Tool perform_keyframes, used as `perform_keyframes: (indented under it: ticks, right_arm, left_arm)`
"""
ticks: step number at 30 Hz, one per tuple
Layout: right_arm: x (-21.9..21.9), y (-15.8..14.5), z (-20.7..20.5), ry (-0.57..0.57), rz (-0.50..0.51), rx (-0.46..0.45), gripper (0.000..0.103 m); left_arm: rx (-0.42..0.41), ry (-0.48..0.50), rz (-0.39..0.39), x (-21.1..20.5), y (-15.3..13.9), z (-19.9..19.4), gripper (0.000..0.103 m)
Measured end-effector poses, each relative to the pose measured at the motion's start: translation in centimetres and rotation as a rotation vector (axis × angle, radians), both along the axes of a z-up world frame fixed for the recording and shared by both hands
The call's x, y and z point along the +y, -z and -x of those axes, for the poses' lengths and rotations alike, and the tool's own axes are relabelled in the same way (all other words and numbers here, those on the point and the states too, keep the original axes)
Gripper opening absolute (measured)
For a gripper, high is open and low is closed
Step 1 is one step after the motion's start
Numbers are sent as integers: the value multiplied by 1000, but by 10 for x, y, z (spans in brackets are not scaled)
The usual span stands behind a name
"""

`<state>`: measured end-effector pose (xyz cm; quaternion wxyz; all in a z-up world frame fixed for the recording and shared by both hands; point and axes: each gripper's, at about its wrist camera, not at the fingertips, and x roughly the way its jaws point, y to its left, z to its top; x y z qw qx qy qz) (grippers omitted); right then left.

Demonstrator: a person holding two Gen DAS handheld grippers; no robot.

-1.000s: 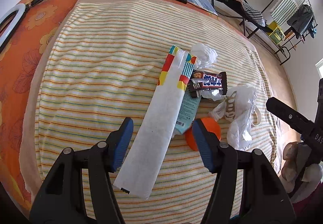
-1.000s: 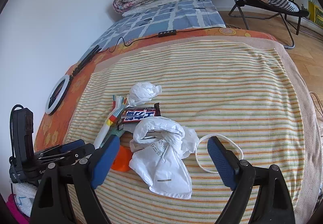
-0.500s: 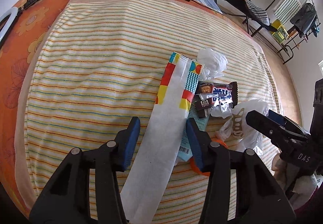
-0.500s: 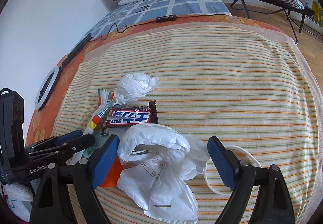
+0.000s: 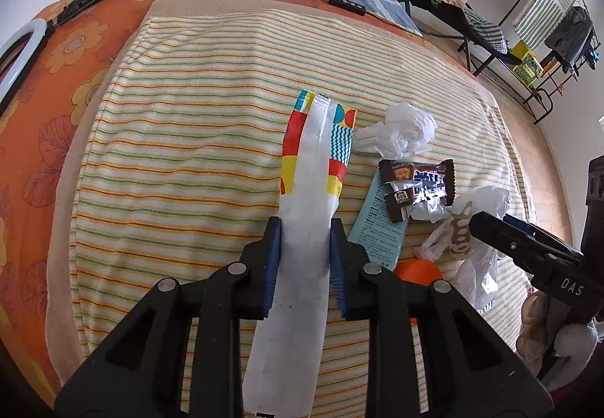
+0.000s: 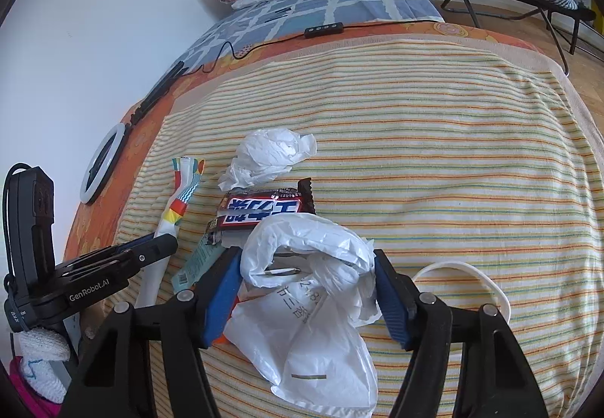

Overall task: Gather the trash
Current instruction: 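Grasp the white printed paper strip with the left tool while the right tool grasps the white plastic bag, then carry the paper strip and plastic bag down over the blue basket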

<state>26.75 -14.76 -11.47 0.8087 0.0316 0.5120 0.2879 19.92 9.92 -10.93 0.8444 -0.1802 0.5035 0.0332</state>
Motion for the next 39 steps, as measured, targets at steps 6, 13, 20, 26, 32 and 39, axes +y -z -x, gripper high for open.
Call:
perform_keyframes:
  ticks: [6, 13, 20, 26, 32, 39]
  right_arm:
    - [-7, -14, 6, 11, -21, -36, 65]
    - [-21, -47, 21, 19, -69, -89, 65]
    - [-29, -75, 51, -19, -92, -118, 65]
    - [-38, -87, 86, -56, -104, -131, 65]
    - [-50, -95, 125, -90, -118, -129, 65]
    - [-70, -90, 172, -119, -124, -109, 65]
  left_arm:
    - [-37, -1, -13, -2, -18, 10, 24]
    - [-108, 10, -36, -11, -54, 32, 24]
    - [-163, 30, -52, -25, -82, 59, 24]
    - [-192, 63, -54, -43, -95, 93, 24]
    - [-227, 92, -79, -65, -107, 131, 24]
    - [-242, 121, -86, -87, -105, 173, 24]
